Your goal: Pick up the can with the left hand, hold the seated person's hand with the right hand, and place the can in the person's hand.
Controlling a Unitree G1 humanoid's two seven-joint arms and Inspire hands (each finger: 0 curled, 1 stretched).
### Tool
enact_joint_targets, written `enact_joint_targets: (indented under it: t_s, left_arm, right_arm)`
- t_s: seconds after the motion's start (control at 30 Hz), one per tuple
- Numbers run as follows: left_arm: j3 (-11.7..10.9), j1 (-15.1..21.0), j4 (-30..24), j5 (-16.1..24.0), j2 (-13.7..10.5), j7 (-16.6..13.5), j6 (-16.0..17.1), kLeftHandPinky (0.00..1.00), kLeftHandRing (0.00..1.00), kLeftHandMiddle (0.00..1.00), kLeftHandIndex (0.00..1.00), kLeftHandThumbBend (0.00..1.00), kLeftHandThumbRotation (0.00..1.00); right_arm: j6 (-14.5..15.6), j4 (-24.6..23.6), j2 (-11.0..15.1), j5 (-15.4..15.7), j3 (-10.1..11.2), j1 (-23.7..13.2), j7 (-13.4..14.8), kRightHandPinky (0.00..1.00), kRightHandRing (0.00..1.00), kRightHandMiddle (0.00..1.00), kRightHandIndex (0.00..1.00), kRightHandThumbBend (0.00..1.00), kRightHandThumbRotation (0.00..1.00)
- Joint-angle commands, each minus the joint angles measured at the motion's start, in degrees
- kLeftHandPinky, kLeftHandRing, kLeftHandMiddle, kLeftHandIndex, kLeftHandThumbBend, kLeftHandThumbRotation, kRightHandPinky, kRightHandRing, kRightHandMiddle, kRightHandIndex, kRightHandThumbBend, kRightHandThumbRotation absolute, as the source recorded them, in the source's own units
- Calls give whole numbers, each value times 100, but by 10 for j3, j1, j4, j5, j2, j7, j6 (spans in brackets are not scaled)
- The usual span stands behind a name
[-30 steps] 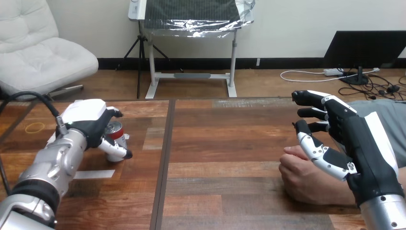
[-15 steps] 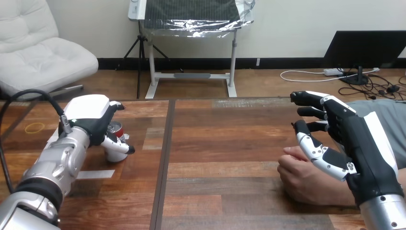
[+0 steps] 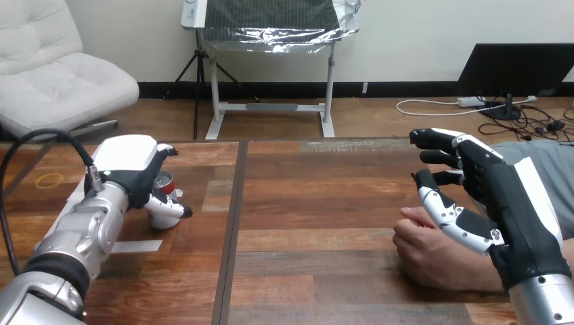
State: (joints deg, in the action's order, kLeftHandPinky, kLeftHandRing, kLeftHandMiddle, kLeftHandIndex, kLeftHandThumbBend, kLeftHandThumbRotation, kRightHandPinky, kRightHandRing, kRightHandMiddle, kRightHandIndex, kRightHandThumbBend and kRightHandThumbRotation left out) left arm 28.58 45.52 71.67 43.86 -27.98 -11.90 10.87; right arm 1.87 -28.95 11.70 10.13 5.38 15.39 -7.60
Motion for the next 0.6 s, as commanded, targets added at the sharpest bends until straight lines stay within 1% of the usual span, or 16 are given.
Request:
enact_joint_targets:
  t_s: [0.0, 0.37, 0.57]
  left_arm:
    - [9, 38, -3, 6, 5, -14, 7, 87, 87, 88, 88, 76, 41]
    - [9, 31, -8, 4, 3, -15, 13, 85, 86, 88, 87, 77, 41]
    - [10, 26, -11, 4, -1, -16, 21, 84, 86, 87, 86, 77, 42]
  right_arm:
    - [-1, -28, 12, -4, 11, -20, -2, 69, 79, 80, 74, 27, 0]
    - [3, -29, 13, -8, 14, -18, -7, 69, 79, 80, 74, 27, 0]
    - [6, -30, 15, -7, 14, -18, -8, 69, 78, 79, 74, 28, 0]
